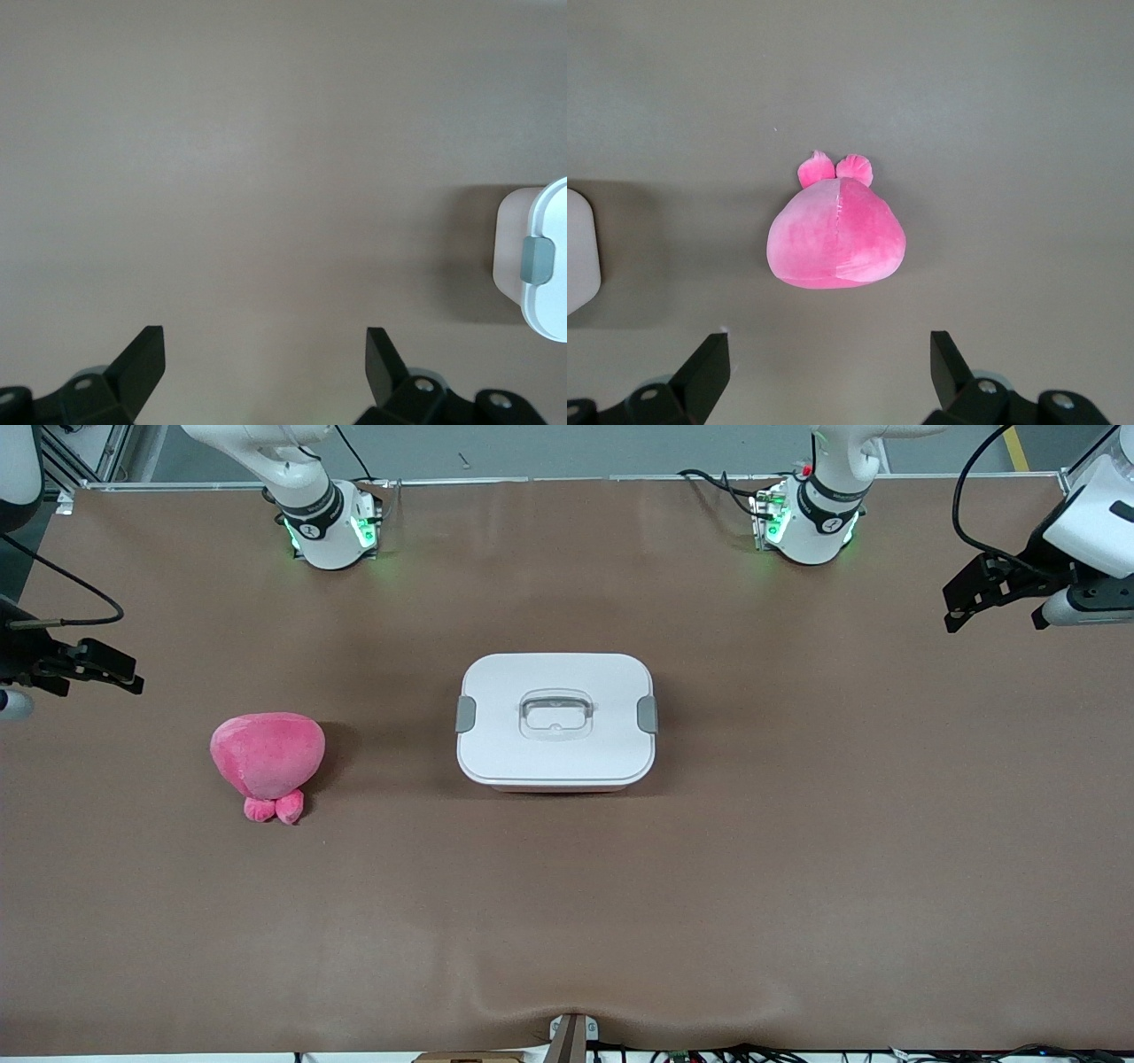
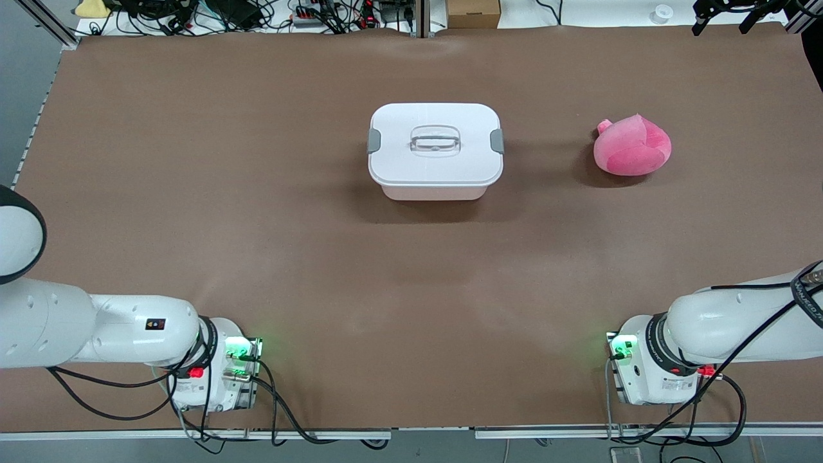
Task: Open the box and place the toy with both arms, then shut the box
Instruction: 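Reach the right gripper to the pink plush while the left gripper approaches the box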
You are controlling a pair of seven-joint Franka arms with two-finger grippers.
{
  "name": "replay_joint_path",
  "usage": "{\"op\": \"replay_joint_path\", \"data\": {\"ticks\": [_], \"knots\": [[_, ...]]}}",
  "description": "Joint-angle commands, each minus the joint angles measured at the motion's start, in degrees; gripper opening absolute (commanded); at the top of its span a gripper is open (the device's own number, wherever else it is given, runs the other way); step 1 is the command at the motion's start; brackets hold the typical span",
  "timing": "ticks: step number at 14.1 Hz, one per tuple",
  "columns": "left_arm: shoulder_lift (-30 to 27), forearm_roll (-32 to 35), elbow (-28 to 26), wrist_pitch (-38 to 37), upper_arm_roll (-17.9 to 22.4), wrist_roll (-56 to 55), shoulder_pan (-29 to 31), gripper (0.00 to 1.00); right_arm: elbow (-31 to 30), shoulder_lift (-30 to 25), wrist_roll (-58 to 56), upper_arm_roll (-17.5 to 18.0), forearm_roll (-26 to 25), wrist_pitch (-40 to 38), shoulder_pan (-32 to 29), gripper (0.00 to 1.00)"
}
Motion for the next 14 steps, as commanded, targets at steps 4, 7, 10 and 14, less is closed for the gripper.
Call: {"op": "replay_joint_path", "data": {"ticks": [4, 7, 10, 14], "knots": [[0.62, -0.59, 1.44, -0.78, 1.00, 1.17, 1.59, 1.00, 0.30, 0.04, -0.39, -0.39, 0.57, 0.04, 0.42, 1.00], [1.58, -0.24, 2.58, -0.78, 1.44, 0.99, 2.73, 1.00, 0.30, 0.47, -0.39, -0.39, 0.57, 0.22, 0.33, 1.00], [1.76, 0.02, 2.59, -0.78, 1.27, 1.08, 4.15, 1.00, 0.30, 2.67, -0.39, -0.39, 0.57, 2.14, 0.25, 1.00], [1.85, 4.16, 2.59, -1.39, -1.97, 0.29, 3.53, 1.00, 0.21, 6.36, -0.65, -0.39, 0.57, 6.97, 0.42, 1.00]]}}
